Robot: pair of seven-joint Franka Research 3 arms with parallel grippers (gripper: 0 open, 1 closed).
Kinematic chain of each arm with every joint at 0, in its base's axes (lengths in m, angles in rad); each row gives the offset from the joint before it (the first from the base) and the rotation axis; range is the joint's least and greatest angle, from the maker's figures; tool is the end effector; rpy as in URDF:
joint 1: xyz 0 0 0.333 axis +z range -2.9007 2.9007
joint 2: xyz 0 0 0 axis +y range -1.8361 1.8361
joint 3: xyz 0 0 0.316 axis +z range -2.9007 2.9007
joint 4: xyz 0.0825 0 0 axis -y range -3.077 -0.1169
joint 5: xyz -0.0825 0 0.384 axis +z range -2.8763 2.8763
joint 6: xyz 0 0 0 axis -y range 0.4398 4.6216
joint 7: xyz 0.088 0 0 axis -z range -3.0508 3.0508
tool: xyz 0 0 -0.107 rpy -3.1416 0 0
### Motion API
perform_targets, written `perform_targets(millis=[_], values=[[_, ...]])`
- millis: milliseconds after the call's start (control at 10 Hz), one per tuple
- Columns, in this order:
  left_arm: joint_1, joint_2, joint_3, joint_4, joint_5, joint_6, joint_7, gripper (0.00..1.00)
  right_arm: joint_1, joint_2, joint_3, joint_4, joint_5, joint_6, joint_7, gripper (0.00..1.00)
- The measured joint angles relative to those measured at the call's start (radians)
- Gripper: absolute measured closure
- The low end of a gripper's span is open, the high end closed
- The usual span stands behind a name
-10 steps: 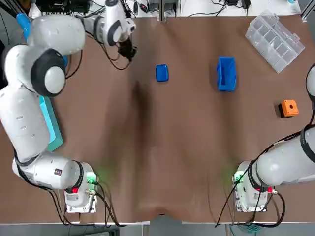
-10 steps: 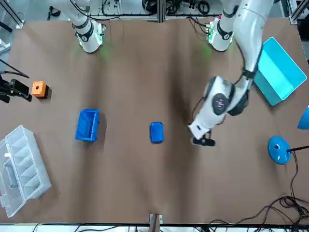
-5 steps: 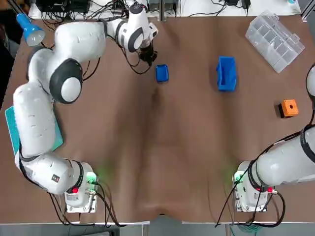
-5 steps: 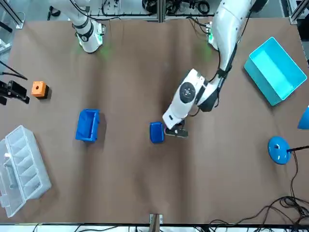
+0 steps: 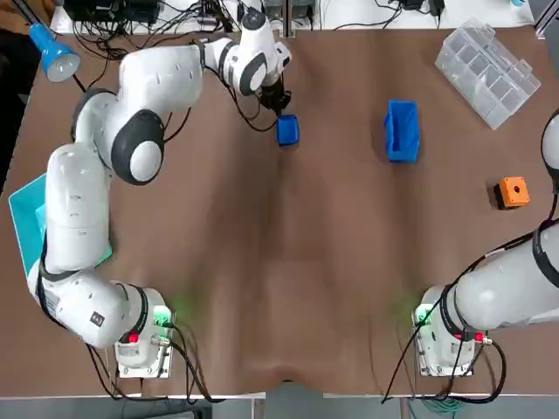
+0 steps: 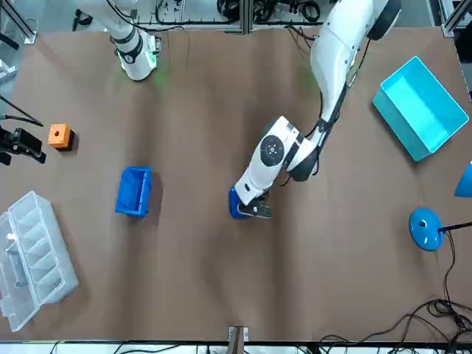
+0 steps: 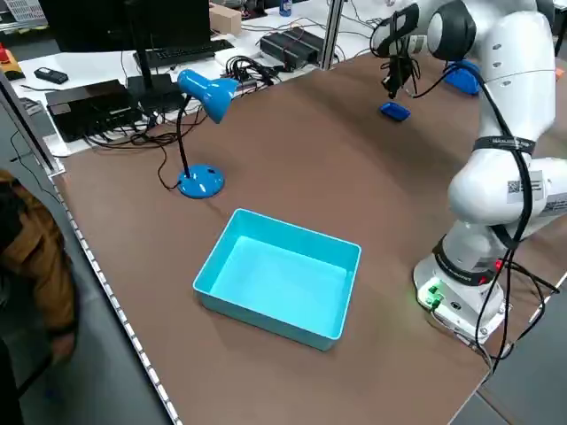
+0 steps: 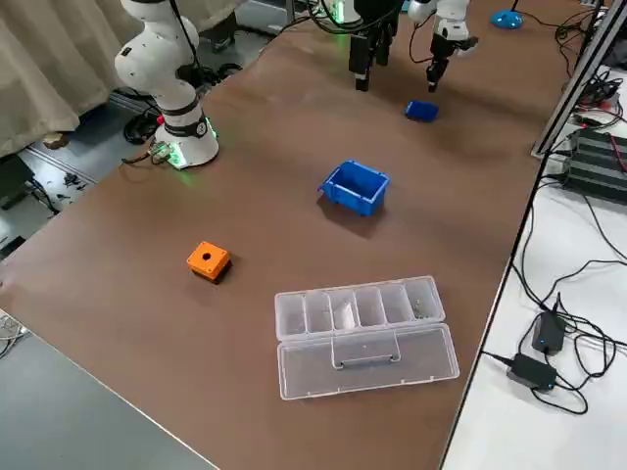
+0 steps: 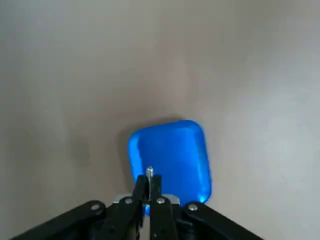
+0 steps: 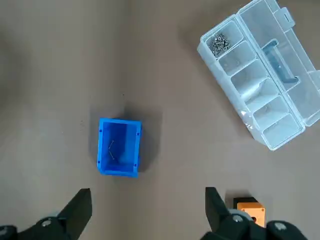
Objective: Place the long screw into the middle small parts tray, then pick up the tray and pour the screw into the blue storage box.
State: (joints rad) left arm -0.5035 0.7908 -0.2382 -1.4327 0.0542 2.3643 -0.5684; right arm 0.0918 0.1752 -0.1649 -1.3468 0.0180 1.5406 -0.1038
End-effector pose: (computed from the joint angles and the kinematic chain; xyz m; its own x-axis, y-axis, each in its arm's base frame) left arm 0.5712 -0.4728 0.2471 0.9906 -0.1198 0.0660 -0.1304 -0.9731 0.1900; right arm 0.6044 -0.0323 0.6268 0.9992 0.0343 0.0197 0.0341 -0.9993 0.0128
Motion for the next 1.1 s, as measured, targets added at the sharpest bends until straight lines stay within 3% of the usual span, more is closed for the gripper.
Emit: perform_targets(millis=[400, 600, 900, 1100], values=[[-0.023, 0.035, 0.003, 0.032, 0.0, 0.016, -0.001, 0.91, 0.002, 0.0, 0.0, -0.001, 0.0, -0.036, -0.018, 0.0], [-0.02, 0.035, 0.006, 0.041, 0.0, 0.014, -0.031, 0.79, 0.003, 0.0, 0.0, -0.001, 0.0, -0.047, -0.02, 0.0], [-0.014, 0.033, 0.009, 0.045, 0.0, -0.02, -0.045, 0.37, 0.003, 0.0, 0.0, -0.004, 0.0, -0.05, -0.022, 0.0], [-0.011, -0.001, 0.009, 0.045, 0.0, -0.136, -0.044, 0.06, 0.011, 0.0, 0.001, -0.005, 0.0, -0.05, -0.024, 0.0]])
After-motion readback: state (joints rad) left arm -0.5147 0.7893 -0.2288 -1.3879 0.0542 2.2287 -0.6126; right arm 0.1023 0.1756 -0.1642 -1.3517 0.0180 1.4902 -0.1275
